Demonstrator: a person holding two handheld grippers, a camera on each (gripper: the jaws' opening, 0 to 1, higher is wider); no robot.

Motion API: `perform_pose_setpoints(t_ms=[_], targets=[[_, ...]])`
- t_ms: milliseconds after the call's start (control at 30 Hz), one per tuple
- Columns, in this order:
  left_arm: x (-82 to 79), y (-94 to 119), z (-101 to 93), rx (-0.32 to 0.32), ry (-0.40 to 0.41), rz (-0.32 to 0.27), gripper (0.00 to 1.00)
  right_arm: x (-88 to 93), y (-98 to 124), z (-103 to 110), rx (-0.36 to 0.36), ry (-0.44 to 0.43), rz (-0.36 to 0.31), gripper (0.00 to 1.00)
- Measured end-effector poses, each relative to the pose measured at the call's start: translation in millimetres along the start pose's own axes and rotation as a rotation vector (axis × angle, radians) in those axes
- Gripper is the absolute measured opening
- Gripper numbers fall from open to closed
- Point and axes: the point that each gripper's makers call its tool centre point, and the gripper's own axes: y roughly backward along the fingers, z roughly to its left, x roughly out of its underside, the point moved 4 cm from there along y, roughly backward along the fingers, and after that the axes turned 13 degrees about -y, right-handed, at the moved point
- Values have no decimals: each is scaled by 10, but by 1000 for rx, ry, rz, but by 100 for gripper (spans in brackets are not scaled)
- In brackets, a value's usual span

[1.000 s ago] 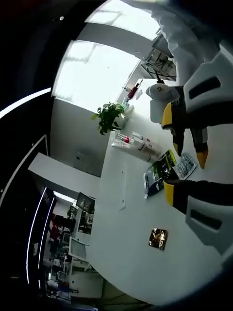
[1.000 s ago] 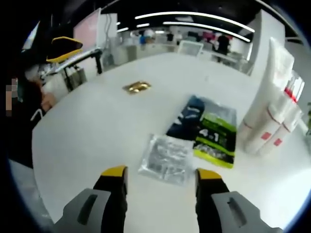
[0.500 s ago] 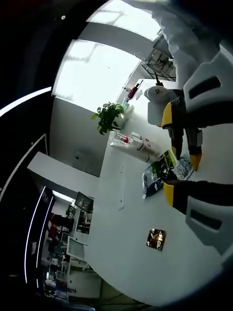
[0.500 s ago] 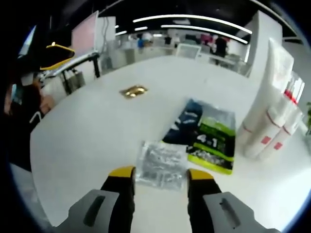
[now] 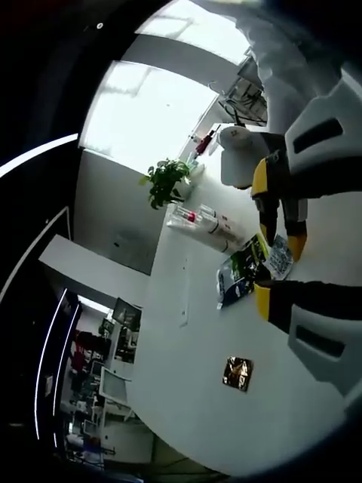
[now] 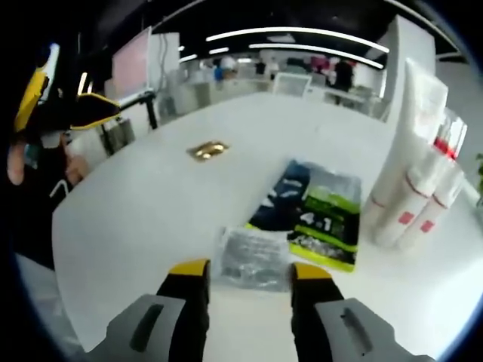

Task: Arrange the skincare products in the storage area until every visible bottle or jar stands upright without overlapping.

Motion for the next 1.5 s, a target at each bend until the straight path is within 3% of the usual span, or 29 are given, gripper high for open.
perform_pose_setpoints(t_ms=[33, 67, 133, 167, 200, 267, 367, 400, 533, 767, 967, 1133, 1367, 1500], targets=[[4, -1, -7, 2, 2, 3, 37, -8, 7, -7, -1, -2, -2, 38], [6, 0, -11, 1, 3, 4, 37, -11, 14, -10, -2, -4, -3, 29], [10, -1, -26, 0, 4, 5, 37, -67, 38, -50, 21, 7, -44, 0], [10, -3, -31, 1, 4, 5, 37, -89, 49, -83, 46, 10, -56, 0], [11, -4, -36, 2, 4, 5, 37, -77, 50, -69, 30, 24, -43, 0], [15, -8, -43, 3, 5, 7, 37, -8, 28, -27, -24, 1, 1, 19], [13, 3, -32, -4, 9, 5, 37, 94, 3, 18, -47, -62, 44, 49], [9, 10, -32, -9, 10, 2, 37, 115, -4, 44, -54, -53, 54, 53], [-3, 41, 15, -26, 27, -7, 37, 113, -51, 156, -42, 22, 57, 52], [-24, 59, 42, -30, 31, -17, 37, 42, -186, 340, -77, 33, 69, 58], [-29, 62, 50, -34, 37, -20, 37, 25, -224, 364, -37, 119, 84, 56], [-19, 57, 55, -29, 40, -19, 37, 22, -222, 417, -63, 123, 73, 38], [-23, 62, 51, -32, 44, -23, 37, 44, -202, 386, -75, 124, 72, 37], [-16, 59, 45, -31, 46, -21, 37, 42, -183, 369, -85, 84, 56, 37]])
